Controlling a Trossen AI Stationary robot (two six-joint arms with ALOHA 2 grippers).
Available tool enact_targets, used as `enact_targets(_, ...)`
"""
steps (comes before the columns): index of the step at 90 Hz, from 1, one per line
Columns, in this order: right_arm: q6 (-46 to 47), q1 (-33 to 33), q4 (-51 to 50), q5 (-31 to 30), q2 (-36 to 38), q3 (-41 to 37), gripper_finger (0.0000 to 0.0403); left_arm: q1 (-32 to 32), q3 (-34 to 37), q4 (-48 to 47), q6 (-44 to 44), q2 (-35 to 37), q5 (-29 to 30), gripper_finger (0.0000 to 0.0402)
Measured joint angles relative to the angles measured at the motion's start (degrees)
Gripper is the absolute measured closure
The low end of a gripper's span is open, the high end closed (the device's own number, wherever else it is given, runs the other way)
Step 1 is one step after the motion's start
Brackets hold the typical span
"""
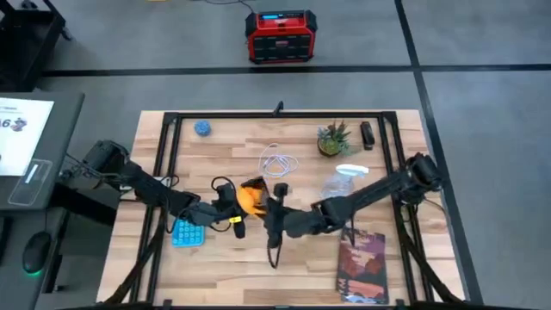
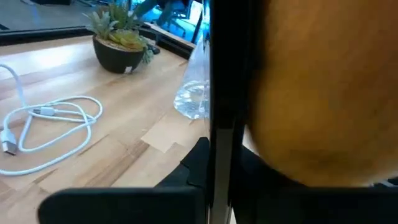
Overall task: Apply microfiber cloth
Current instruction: Wipe the black cellphone using microfiber cloth
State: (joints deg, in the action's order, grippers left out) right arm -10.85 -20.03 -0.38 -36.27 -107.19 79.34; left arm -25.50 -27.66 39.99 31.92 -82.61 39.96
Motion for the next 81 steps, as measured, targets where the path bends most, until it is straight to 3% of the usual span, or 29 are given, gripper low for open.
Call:
enact_targets(20, 12.13, -1.87, -15.05, -14.61, 0.05, 0.09, 0.0383, 0.09, 0.02, 0.15, -0.87, 0.0, -1.19, 0.0389)
enact_targets(33, 10.71, -3.92, -11.21, -26.5, -0.11, -0.07, 0.0383, 0.23, 0.02, 1.22, -1.06, 0.05, -2.04, 0.0389)
enact_targets(53, 1.97, -1.91, 7.6, -23.93, -0.11, -0.07, 0.0383, 0.42, 0.02, 0.92, -1.16, 0.07, -2.46, 0.0389)
enact_targets(66, 1.96, 0.24, 11.48, -26.47, -0.09, -0.07, 0.0383, 0.53, 0.02, 0.85, -0.81, 0.07, -1.46, 0.0389)
enact_targets(81, 7.27, 0.93, 2.93, -13.18, -0.22, 0.12, 0.0383, 0.44, 0.02, 0.65, -0.69, 0.04, -2.43, 0.0389)
